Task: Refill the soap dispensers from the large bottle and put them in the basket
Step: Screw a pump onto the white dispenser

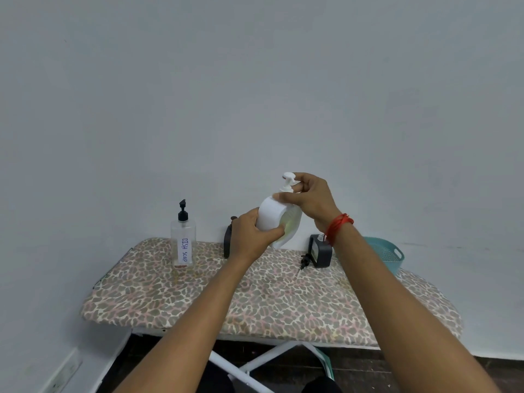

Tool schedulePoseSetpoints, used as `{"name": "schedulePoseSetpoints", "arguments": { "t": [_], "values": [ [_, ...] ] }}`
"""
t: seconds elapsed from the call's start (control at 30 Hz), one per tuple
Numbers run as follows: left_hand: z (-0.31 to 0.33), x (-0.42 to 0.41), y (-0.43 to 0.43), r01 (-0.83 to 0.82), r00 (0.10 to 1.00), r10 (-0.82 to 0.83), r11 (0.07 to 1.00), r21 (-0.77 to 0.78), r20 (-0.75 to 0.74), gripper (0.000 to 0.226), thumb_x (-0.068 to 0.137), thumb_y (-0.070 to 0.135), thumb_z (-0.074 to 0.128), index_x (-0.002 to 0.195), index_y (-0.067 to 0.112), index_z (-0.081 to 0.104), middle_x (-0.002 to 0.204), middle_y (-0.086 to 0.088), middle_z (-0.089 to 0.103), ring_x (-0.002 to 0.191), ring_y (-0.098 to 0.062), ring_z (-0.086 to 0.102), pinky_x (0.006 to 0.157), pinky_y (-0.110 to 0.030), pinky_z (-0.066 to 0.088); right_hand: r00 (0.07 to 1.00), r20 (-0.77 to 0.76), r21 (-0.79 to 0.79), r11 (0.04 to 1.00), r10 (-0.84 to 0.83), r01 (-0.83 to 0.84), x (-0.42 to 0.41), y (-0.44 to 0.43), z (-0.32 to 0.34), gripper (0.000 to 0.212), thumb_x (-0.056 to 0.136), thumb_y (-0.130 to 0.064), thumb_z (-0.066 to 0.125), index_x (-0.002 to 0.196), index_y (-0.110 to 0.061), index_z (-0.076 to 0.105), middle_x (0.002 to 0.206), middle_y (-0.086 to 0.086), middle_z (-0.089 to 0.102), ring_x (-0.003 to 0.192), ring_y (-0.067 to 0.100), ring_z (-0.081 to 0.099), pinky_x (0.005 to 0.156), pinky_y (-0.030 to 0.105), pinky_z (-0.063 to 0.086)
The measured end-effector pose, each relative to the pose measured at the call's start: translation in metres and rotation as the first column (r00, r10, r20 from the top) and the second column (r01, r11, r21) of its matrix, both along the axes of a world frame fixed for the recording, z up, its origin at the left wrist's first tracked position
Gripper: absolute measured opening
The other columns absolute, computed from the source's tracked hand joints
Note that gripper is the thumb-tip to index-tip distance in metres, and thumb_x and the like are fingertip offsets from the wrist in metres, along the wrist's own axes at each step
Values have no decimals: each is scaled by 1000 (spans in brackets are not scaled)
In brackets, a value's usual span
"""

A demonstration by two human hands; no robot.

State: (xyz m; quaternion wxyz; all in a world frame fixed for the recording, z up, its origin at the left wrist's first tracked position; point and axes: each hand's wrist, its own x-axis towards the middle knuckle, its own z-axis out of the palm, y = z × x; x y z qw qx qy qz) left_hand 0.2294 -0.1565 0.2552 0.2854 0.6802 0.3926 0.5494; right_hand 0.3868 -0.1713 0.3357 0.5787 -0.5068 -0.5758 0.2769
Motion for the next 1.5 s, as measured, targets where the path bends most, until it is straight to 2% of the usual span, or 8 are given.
{"name": "schedulePoseSetpoints", "arguments": {
  "t": [0.33,0.53,0.67,0.9,1.1,1.17,1.27,1.5],
  "values": [
    [-17,18,3,-69,996,71,997,-35,58,32,74,28,89,96,14,72,82,7,72,76,-5,70,60,-22,54,934,56,93,933,-353,347,-21,18,-25,56,69,-28,91,117,-19,64,75,-8,63,78,7,63,76,22,51],
    [-42,22,15,-152,988,154,986,-71,25,39,71,36,91,99,16,74,85,7,71,76,-8,69,58,-19,53,978,51,27,979,-201,200,4,26,-56,75,71,-37,91,133,-24,51,99,-5,73,82,4,61,77,18,46],
    [-66,24,26,-160,987,162,981,-106,8,41,72,35,90,104,17,74,91,5,72,81,-13,70,63,-31,60,977,26,64,975,-214,212,25,32,-84,67,71,-39,90,130,-23,62,109,-10,72,71,8,58,75,19,53],
    [-79,41,26,-118,993,118,986,-121,-8,39,70,29,91,102,14,75,89,5,73,77,-6,69,56,-13,52,988,-36,120,981,-150,154,27,40,-95,32,77,-29,87,108,-23,77,93,-11,76,85,4,65,75,20,50],
    [-85,43,27,-127,992,128,981,-143,-4,38,69,29,92,100,16,74,87,6,73,78,-8,71,60,-27,59,996,-84,63,998,33,-28,38,41,-101,38,87,-20,77,124,-14,70,113,1,76,105,12,70,92,29,55],
    [-88,42,28,-144,989,146,977,-154,2,39,69,28,92,100,15,74,90,3,74,81,-14,72,62,-30,60,988,-102,26,993,113,-111,41,41,-101,37,94,-19,68,130,-9,67,118,5,75,101,11,70,84,24,54],
    [-93,42,29,-148,989,148,977,-155,-12,41,68,28,92,103,14,74,94,0,74,82,-16,71,63,-32,61,985,-148,21,996,87,-84,37,40,-102,33,96,-21,67,125,-6,68,111,7,76,89,7,69,74,20,52],
    [-100,47,26,-176,984,178,969,-173,-4,41,68,34,91,100,16,73,89,4,73,78,-11,71,60,-26,59,970,-239,46,997,-44,57,21,47,-111,31,82,-21,83,109,-9,72,95,15,76,81,14,69,79,26,56]
  ]
}}
